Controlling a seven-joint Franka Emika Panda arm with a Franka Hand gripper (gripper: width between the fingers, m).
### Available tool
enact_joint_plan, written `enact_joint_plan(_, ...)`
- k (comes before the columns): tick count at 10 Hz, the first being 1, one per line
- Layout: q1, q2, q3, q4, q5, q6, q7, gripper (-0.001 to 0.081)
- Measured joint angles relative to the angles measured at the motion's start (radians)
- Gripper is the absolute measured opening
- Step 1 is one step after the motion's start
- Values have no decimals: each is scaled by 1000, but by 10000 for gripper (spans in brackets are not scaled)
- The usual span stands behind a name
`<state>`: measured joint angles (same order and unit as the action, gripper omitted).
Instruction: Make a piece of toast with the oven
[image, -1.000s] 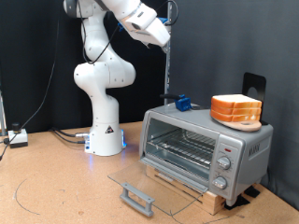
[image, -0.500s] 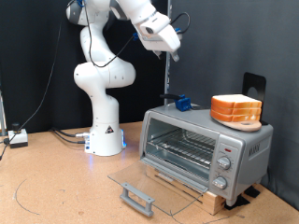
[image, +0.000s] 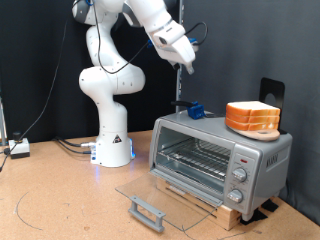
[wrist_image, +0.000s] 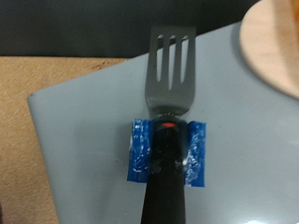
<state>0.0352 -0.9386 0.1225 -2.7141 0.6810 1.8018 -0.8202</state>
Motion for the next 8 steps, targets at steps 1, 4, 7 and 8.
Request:
enact_joint_plan(1,0,37,17,-1,-3,18,-4,807)
enact_joint_plan(4,1,108,75,-24,-4,102,-58,807)
enact_joint_plan(7,3,112,133,-78,-9,159,-99,807)
enact_joint_plan(8,3,112,153,-90,-8,171,-99,807)
